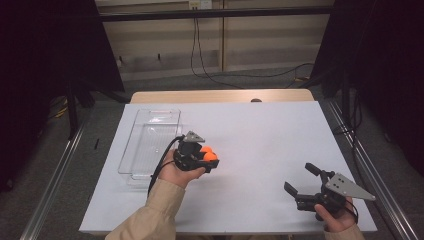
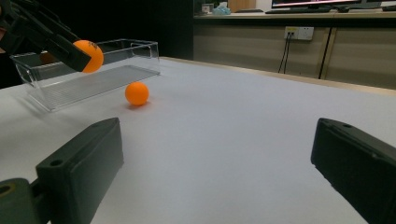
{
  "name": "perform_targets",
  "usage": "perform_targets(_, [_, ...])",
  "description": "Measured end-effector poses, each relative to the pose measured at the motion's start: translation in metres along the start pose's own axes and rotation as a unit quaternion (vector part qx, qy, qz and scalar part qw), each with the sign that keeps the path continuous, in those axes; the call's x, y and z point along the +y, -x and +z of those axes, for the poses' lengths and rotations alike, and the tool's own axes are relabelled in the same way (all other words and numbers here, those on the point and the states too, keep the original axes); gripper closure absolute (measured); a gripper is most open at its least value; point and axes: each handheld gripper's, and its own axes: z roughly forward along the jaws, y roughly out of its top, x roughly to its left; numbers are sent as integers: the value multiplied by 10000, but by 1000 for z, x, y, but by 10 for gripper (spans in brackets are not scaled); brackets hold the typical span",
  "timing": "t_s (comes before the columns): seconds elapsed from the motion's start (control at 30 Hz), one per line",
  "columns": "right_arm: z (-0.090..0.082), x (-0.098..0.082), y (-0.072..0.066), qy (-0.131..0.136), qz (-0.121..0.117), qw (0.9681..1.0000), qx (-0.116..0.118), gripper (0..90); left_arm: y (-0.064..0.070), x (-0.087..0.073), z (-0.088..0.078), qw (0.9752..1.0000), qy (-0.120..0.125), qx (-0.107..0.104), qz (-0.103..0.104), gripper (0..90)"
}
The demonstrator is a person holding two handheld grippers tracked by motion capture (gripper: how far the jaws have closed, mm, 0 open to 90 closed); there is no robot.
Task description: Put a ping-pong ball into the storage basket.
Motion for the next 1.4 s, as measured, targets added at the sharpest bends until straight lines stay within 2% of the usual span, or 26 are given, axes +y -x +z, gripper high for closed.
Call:
perform_targets(0.13, [0, 0, 1, -40, -53, 10000, 32, 19, -1, 0, -1, 10000, 43, -33, -24, 510])
perform_targets(0.3, [0, 0, 0, -5, 2, 10000, -10, 19, -3, 2, -5, 10000, 5, 36, 39, 510])
perform_targets(0.67, [0, 0, 0, -8, 8, 10000, -3, 20, -5, 3, -7, 10000, 50, -33, -40, 510])
perform_targets(0.7, [-1, 0, 0, -23, -5, 10000, 17, 20, -6, 4, -8, 10000, -5, 13, 12, 511])
perform_targets(0.83, [-1, 0, 0, -21, -4, 10000, 13, 20, -7, 3, -8, 9999, 121, -58, -105, 510])
perform_targets(0.93, [-1, 0, 0, -18, -12, 10000, 16, 21, -8, 4, -12, 10000, 14, 10, -64, 510])
perform_targets(1.0, [-1, 0, 0, -20, -9, 10000, 10, 21, -9, 4, -12, 9999, 47, -46, -76, 511])
perform_targets(1.07, [-1, 0, 1, -22, -33, 10000, 19, 21, -9, 4, -13, 10000, 54, 20, -62, 510])
perform_targets(1.17, [-1, 0, 1, -32, -42, 10000, 30, 21, -10, 4, -14, 9998, 115, -2, -154, 510])
perform_targets(1.2, [-1, 0, 1, -29, -52, 10000, 32, 21, -11, 4, -16, 10000, 23, 30, -66, 510])
perform_targets(1.37, [-1, 0, 0, -24, -19, 10000, 28, 21, -12, 3, -17, 9998, 117, 15, -162, 511])
perform_targets(1.4, [-1, 0, 0, -29, -14, 10000, 33, 21, -13, 3, -18, 9999, 73, 12, -121, 511])
